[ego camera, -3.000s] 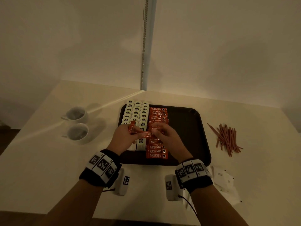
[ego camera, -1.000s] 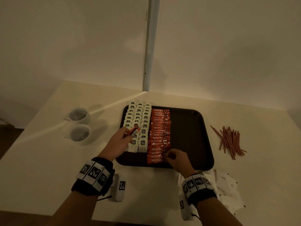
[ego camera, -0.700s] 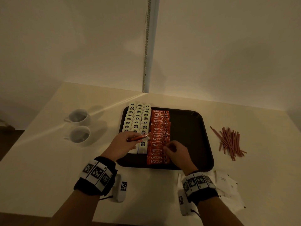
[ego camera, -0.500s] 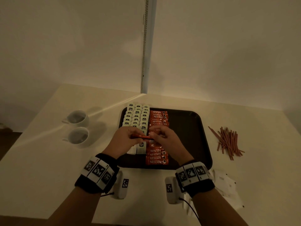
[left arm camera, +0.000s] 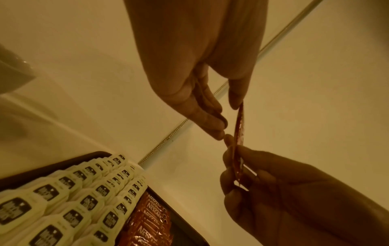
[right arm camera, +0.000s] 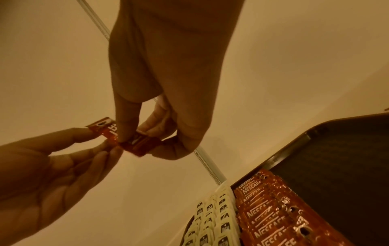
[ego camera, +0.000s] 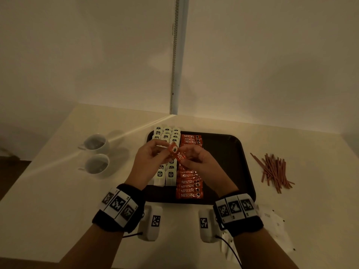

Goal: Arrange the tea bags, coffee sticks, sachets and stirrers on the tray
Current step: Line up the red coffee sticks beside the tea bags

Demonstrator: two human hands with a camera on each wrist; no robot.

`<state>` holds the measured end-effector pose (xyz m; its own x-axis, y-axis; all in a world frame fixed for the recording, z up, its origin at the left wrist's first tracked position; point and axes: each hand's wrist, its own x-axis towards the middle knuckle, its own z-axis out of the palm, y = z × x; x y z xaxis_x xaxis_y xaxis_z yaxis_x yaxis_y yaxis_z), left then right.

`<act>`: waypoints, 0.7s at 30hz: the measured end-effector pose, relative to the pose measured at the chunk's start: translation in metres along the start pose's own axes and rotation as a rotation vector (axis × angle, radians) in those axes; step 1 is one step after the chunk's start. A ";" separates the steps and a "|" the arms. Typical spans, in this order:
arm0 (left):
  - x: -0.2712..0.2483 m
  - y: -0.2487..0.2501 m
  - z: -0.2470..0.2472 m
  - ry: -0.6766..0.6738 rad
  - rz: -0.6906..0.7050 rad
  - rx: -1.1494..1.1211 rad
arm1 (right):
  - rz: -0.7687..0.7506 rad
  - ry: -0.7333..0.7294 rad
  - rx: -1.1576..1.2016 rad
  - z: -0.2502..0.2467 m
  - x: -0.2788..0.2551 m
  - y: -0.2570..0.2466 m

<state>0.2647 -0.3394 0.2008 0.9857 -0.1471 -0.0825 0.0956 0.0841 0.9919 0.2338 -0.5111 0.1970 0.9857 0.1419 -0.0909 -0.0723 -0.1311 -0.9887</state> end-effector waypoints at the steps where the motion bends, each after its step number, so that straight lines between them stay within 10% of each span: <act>1: 0.000 0.000 0.001 0.002 0.013 0.027 | 0.008 -0.017 0.008 0.000 0.000 -0.002; 11: -0.009 -0.007 0.011 -0.245 -0.153 0.202 | -0.093 0.072 -0.186 0.001 0.001 -0.008; 21: -0.012 -0.021 0.005 -0.199 -0.107 0.125 | 0.195 0.179 -0.093 0.000 0.002 0.002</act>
<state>0.2503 -0.3446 0.1815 0.9228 -0.3408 -0.1797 0.1682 -0.0631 0.9837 0.2353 -0.5116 0.1947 0.9664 -0.0695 -0.2476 -0.2570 -0.2294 -0.9388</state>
